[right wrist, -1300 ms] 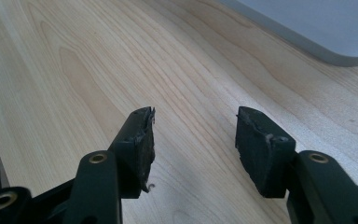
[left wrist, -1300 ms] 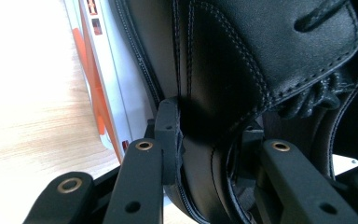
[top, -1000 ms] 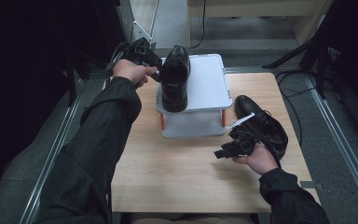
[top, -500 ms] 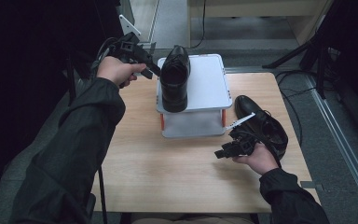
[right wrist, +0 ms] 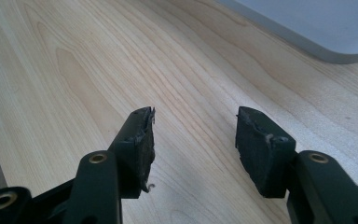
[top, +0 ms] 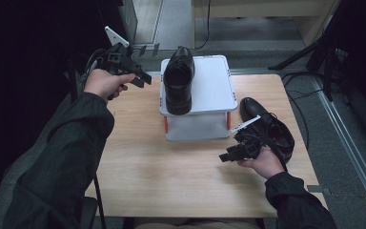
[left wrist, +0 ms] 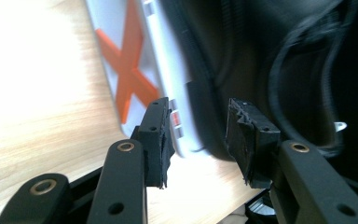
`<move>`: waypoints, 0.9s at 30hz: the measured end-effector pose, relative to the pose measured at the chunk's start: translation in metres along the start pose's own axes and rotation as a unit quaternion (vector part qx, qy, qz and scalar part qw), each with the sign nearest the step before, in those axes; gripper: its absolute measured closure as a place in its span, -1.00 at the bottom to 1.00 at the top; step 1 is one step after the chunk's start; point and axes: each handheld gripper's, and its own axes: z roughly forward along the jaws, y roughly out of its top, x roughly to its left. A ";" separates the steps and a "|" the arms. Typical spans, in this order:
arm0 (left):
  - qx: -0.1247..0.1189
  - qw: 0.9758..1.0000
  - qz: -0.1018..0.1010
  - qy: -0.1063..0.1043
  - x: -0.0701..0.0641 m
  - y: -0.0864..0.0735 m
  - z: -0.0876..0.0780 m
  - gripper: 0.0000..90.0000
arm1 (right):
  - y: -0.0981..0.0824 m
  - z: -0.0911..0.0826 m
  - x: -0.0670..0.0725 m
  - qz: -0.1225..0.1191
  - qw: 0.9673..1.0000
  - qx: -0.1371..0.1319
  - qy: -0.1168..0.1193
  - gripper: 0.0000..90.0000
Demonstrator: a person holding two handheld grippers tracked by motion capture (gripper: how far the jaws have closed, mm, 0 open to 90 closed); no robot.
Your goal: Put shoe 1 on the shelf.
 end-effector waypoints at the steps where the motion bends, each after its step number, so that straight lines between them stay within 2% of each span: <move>1: 0.004 1.000 -0.002 -0.002 0.005 -0.002 0.002 0.31 | 0.000 0.000 0.000 0.000 1.000 0.001 0.000 0.05; 6: 0.009 1.000 -0.010 -0.003 0.028 -0.012 0.014 0.30 | 0.000 0.001 0.000 0.002 1.000 0.003 -0.001 0.05; 11: 0.012 1.000 -0.012 0.002 0.049 -0.025 0.025 0.30 | 0.001 0.000 0.003 -0.002 1.000 -0.009 0.001 0.05; 15: 0.014 1.000 -0.010 0.005 0.061 -0.036 0.036 0.29 | 0.001 0.002 0.004 -0.005 1.000 -0.005 0.001 0.05; 22: 0.027 1.000 -0.007 0.002 0.085 -0.065 0.064 0.28 | 0.001 0.003 0.004 -0.003 1.000 0.000 0.000 0.05; 24: 0.024 1.000 -0.011 0.000 0.090 -0.074 0.071 0.28 | 0.002 0.004 0.004 -0.003 1.000 0.002 0.000 0.05; 27: 0.027 1.000 -0.004 0.006 0.093 -0.087 0.077 0.27 | 0.002 0.005 0.004 -0.004 1.000 0.004 0.001 0.05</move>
